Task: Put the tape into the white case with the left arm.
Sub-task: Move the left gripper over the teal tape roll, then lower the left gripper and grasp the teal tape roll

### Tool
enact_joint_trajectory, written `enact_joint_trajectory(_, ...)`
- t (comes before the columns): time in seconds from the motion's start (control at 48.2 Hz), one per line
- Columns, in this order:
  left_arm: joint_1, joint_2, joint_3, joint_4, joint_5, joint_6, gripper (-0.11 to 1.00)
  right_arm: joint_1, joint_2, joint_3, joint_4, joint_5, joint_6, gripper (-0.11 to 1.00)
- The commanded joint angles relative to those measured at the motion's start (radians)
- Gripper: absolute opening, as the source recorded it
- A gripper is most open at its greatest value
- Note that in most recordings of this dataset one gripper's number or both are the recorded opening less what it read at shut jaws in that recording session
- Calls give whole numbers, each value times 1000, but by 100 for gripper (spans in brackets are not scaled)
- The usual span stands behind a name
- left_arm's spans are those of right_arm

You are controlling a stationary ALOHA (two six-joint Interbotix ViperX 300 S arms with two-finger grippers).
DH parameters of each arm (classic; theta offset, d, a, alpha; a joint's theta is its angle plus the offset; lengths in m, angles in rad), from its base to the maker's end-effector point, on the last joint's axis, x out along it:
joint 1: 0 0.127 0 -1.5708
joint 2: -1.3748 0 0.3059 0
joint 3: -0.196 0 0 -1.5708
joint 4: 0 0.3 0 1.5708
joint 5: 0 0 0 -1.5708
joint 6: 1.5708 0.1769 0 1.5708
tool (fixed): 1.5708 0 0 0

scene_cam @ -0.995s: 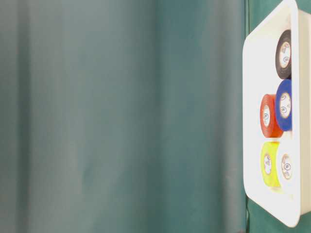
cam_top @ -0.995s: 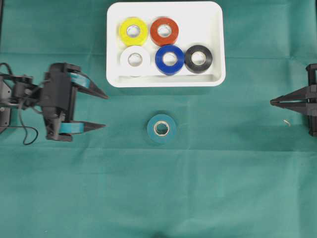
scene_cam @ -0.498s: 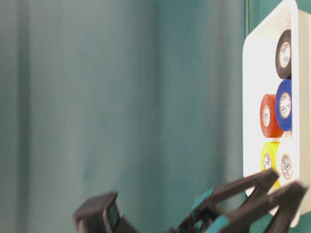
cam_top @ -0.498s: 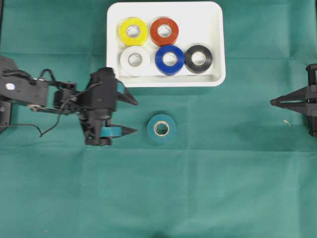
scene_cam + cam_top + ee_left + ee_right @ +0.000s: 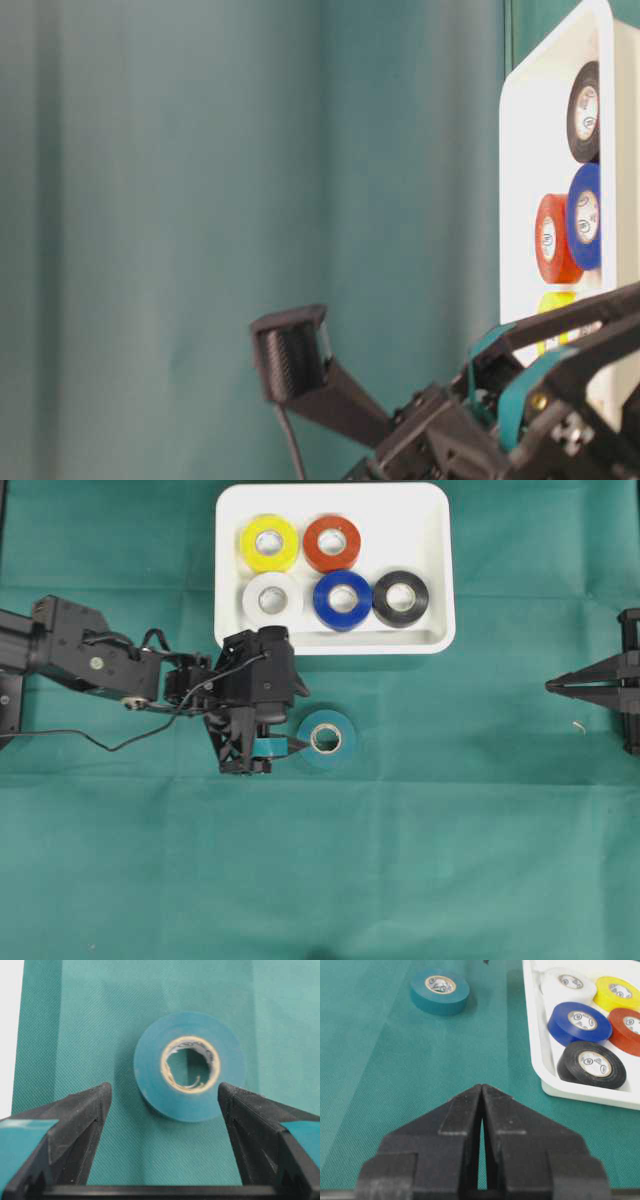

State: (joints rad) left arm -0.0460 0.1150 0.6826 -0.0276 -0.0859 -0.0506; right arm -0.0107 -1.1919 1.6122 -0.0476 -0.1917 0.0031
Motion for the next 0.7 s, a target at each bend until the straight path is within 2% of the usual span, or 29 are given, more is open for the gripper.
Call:
enact_joint_trajectory(0.0,9,5,-37,-3,-5,-12,85,-2,6,-8,-3,-9,0,-9)
enact_joint_trajectory(0.166,15,34,-58,-3,-2,-74,84,0,6,-8,-2,-9,2,-9)
enact_joint_trajectory(0.415,9,66,-83,-2,37,-120,84,-2,6,-9,-3,-9,2,-9)
enact_joint_trajectory(0.684,15,118,-126,-2,58,-124,84,-2,6,-8,-2,-11,2,-9)
